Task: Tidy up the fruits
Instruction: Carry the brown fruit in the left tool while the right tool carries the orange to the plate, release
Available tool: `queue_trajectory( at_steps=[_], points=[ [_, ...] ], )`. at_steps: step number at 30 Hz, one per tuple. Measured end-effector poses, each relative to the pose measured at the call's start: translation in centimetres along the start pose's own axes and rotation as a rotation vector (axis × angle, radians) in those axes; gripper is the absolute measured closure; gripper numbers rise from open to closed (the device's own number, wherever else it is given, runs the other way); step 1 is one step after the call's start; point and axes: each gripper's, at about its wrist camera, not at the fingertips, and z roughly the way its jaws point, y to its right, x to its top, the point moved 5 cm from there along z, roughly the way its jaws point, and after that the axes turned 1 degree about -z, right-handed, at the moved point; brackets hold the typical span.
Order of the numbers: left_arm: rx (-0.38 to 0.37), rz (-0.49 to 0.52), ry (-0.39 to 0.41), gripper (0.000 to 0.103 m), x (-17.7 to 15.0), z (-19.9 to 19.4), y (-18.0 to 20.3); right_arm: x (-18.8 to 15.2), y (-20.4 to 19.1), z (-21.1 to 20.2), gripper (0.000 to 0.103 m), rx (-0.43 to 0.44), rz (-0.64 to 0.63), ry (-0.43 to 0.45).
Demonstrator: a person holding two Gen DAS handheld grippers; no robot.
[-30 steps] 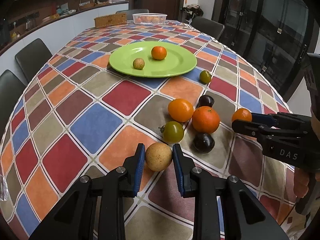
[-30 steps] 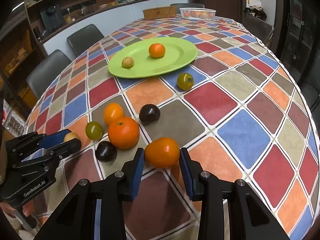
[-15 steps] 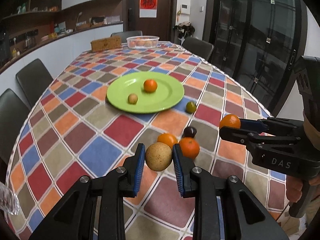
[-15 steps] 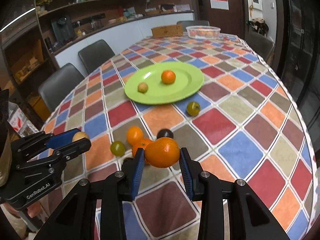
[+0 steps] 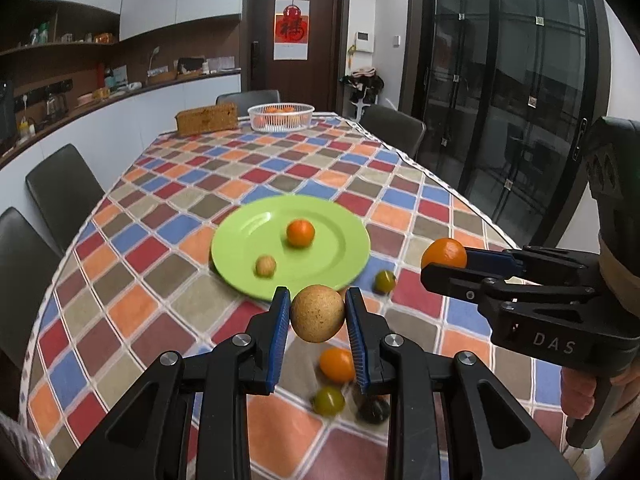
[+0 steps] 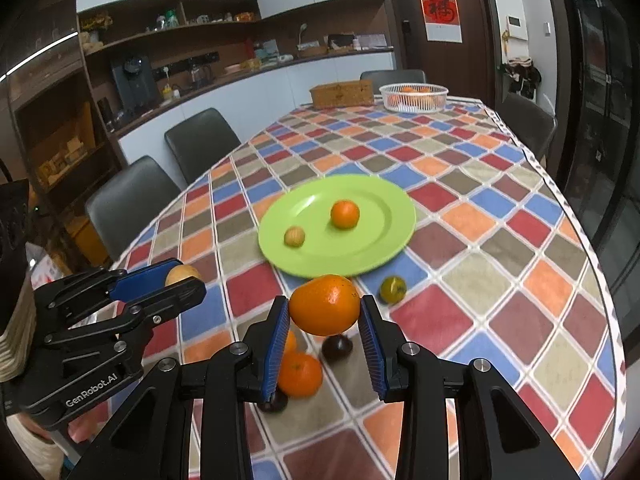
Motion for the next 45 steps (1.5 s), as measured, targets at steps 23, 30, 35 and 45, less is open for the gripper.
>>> queue_trajectory(
  at_steps=[23,30,35,45],
  points=[
    [-0.014,0.006,-0.069,0.075,6.3,8.6,-3.8,7.7,1.7,7.4,0.066,-0.04,-0.079,-0.055],
    [-0.025,-0.039,-0.137,0.075,6.6,12.5,-5.4,8.5,3.1,11.2,0.066,-0.036,-0.061,-0.117],
    [-0.027,-0.057,-0.196,0.075,6.4,15.3,-6.3,8.7,4.4,13.9,0.066,0.001,-0.009,-0.177],
    [-0.05,-0.121,-0.295,0.075,5.5,19.4,-7.3,7.9,6.2,18.0,0.066,-0.017,0.039,-0.262]
  ],
)
